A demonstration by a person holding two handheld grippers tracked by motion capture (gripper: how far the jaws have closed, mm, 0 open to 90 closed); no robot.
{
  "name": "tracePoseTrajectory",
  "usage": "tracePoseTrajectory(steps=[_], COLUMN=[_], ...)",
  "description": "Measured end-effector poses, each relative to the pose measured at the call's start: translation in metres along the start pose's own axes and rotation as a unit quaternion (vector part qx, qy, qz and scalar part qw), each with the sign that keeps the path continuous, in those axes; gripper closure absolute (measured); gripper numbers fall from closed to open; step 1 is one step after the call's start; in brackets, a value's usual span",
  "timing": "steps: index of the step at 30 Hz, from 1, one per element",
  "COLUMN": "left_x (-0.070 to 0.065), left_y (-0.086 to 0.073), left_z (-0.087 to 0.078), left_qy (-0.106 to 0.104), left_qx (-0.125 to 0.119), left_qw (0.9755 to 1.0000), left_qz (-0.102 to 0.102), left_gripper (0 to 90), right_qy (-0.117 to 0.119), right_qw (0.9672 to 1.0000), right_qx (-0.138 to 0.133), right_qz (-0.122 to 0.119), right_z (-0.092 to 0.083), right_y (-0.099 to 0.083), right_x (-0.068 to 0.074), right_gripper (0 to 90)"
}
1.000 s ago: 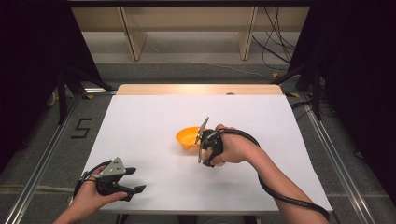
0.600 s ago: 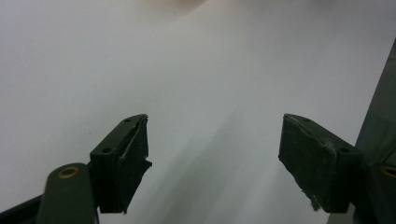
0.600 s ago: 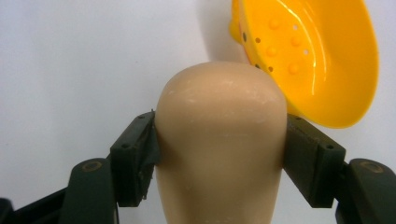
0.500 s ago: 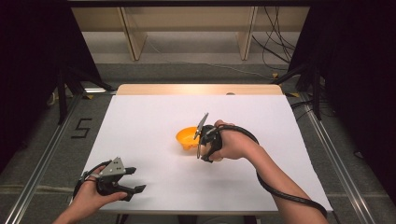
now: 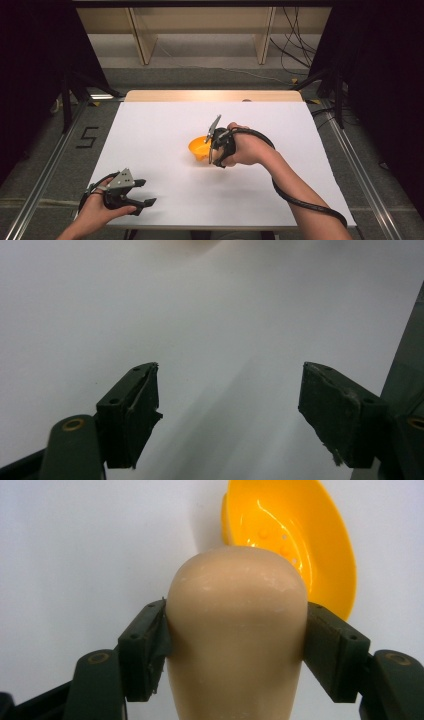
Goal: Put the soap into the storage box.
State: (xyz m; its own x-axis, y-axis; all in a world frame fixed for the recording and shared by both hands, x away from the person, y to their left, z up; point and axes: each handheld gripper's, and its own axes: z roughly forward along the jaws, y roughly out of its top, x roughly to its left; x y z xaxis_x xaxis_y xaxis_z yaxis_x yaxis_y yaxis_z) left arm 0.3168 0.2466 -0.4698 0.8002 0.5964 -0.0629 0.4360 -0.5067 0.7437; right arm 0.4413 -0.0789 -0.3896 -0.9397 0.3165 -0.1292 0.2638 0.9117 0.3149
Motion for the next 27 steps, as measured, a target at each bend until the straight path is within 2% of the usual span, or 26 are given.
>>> tracePoseTrajectory(steps=[4,5,6,10,11,13,19,20,22,23,24,26,27], left_x=[0.0003,0.0002,-0.0001,0.0001,0.0001,0.0,0.0001,0.0004,0.0007,0.0006,0.0,0.0001,0.0001], left_y=[0.0,0.0001,0.0001,0.0,0.0,0.0001,0.0001,0.0002,0.0005,0.0004,0.0002,0.0002,0.0002], left_z=[-0.0003,-0.0001,-0.0002,-0.0002,-0.0002,-0.0002,-0.0001,-0.0001,-0.0004,-0.0004,-0.0003,-0.0004,-0.0004], left_qy=[-0.001,-0.002,0.0,0.0,0.0,0.0,0.0,-0.002,-0.004,-0.004,0.001,0.001,0.001], left_qx=[0.001,0.0,0.0,0.0,0.0,0.0,-0.001,0.0,0.003,0.002,-0.002,-0.002,-0.002], left_qw=[1.0,1.0,1.0,1.0,1.0,1.0,1.0,1.0,1.0,1.0,1.0,1.0,1.0], left_qz=[0.0,0.001,0.001,0.0,0.0,0.0,0.0,0.0,0.001,0.0,-0.001,-0.001,-0.001], left_gripper=[23.9,23.9,23.9,23.9,23.9,23.9,23.9,23.9,23.9,23.9,23.9,23.9,23.9], right_qy=[0.002,0.002,0.001,0.001,0.006,0.001,-0.001,0.004,0.001,0.002,-0.005,-0.01,-0.004], right_qw=[1.0,0.9999,0.9999,0.9999,0.9999,1.0,1.0,0.9999,0.9999,0.9999,0.9999,0.9999,0.9999], right_qx=[-0.004,-0.013,-0.01,-0.01,-0.015,-0.008,-0.006,-0.013,-0.01,-0.012,-0.009,-0.005,-0.015], right_qz=[0.002,-0.004,0.001,-0.009,-0.006,0.003,-0.002,0.005,0.005,0.0,0.007,0.006,0.003], right_z=[-0.0008,0.0,0.0007,0.0015,0.002,0.0026,0.0018,0.0016,0.0013,0.0017,0.0022,0.0016,0.0025], right_y=[0.0009,0.0015,0.0017,0.0015,0.002,0.0021,0.0023,0.0027,0.0027,0.0028,0.0028,0.0026,0.0034], right_x=[-0.0015,-0.0027,-0.0023,-0.0053,-0.0045,-0.0046,-0.008,-0.0075,-0.0083,-0.0092,-0.0094,-0.0098,-0.01], right_gripper=[33.3,33.3,33.4,33.4,33.3,33.4,33.3,33.3,33.4,33.4,33.4,33.4,33.4])
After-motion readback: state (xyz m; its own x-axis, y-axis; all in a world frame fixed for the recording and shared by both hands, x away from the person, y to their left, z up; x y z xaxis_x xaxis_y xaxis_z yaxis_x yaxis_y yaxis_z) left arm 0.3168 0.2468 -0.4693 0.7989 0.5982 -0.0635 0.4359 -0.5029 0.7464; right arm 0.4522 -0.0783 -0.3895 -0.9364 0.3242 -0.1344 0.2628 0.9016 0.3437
